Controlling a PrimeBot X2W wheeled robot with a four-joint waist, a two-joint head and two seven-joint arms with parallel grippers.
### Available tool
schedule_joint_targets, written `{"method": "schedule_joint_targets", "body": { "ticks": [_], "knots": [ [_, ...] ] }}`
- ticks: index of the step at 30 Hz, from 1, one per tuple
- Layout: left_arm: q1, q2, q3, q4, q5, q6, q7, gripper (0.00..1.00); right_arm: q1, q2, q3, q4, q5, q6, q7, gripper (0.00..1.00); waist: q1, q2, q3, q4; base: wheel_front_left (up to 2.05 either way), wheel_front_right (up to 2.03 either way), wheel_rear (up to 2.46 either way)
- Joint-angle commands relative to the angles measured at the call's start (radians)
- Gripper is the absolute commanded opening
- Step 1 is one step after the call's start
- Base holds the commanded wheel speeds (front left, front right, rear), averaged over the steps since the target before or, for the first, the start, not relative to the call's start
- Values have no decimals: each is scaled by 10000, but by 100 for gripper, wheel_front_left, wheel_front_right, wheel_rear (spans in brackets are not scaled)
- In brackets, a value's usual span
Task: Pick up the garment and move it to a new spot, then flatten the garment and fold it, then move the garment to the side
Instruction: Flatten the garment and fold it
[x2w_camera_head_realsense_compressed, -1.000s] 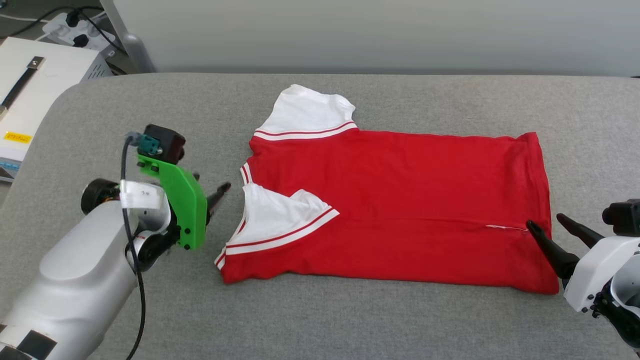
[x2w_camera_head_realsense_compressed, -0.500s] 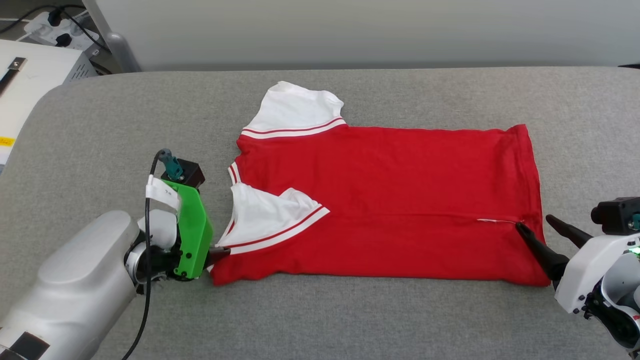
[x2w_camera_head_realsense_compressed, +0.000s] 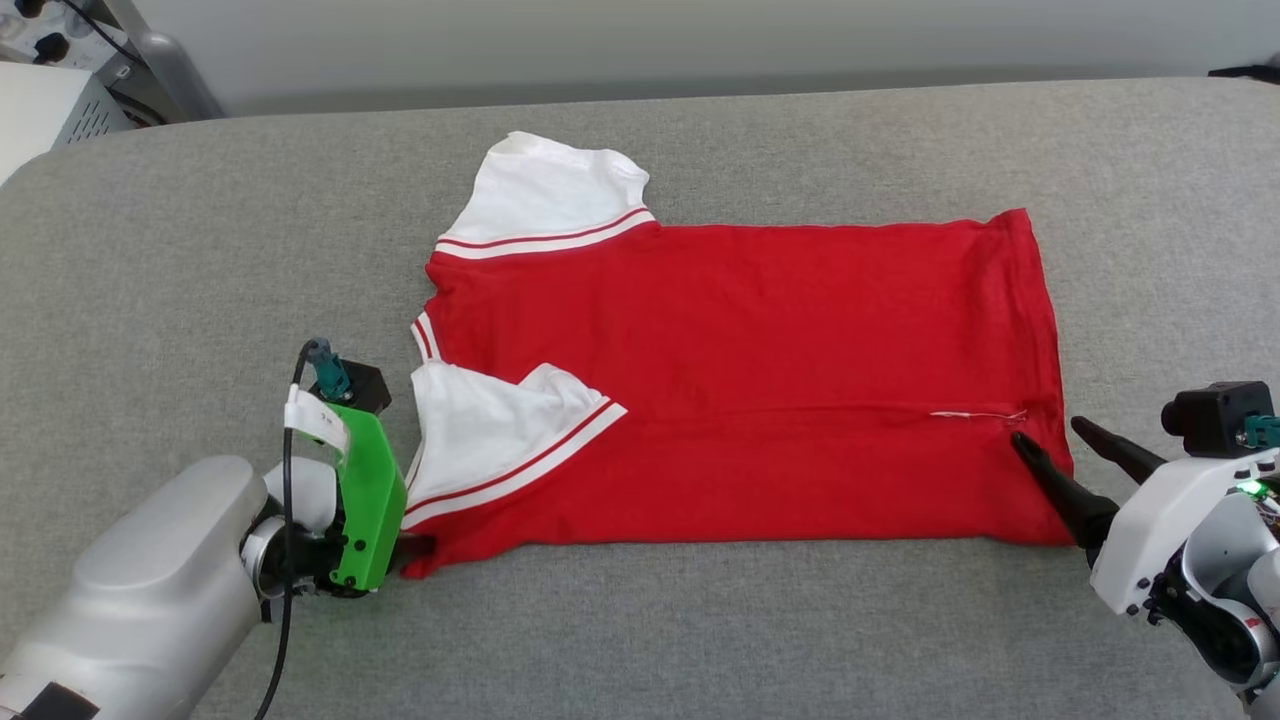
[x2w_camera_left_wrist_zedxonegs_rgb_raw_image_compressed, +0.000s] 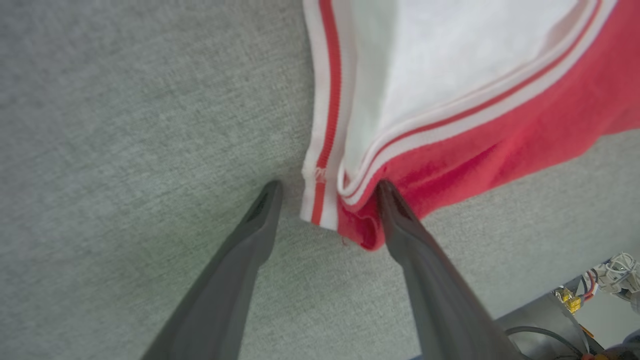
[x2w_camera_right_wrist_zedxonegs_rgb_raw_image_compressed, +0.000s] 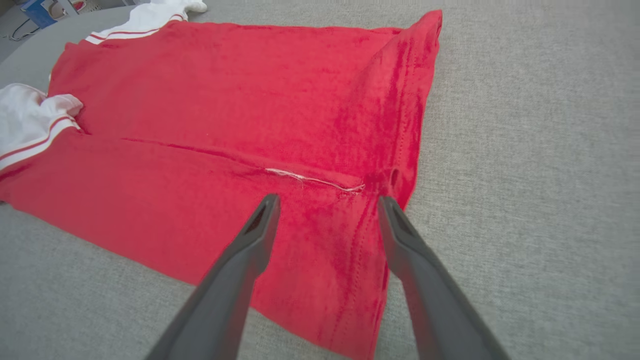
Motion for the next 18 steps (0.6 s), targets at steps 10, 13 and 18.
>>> {"method": "schedule_joint_targets", "body": {
  "ticks": [10,13,18],
  "knots": [
    [582,443,114,-1023,-245,-27,-2179,0,-748,-1259,-39,-813,-510,-6,1498,100,0,-1,-631,104,0,0,0],
    [608,724,163,-1470,-126,-27,-2496,0,-863,-1701,68,-1078,-287,-6,2510,100,0,-1,-690,159,0,0,0],
    [667,1020,185,-2238,110,171,-2751,0,-921,-2103,247,-1229,489,-6,4370,100,0,-1,-622,285,0,0,0]
  ]
}}
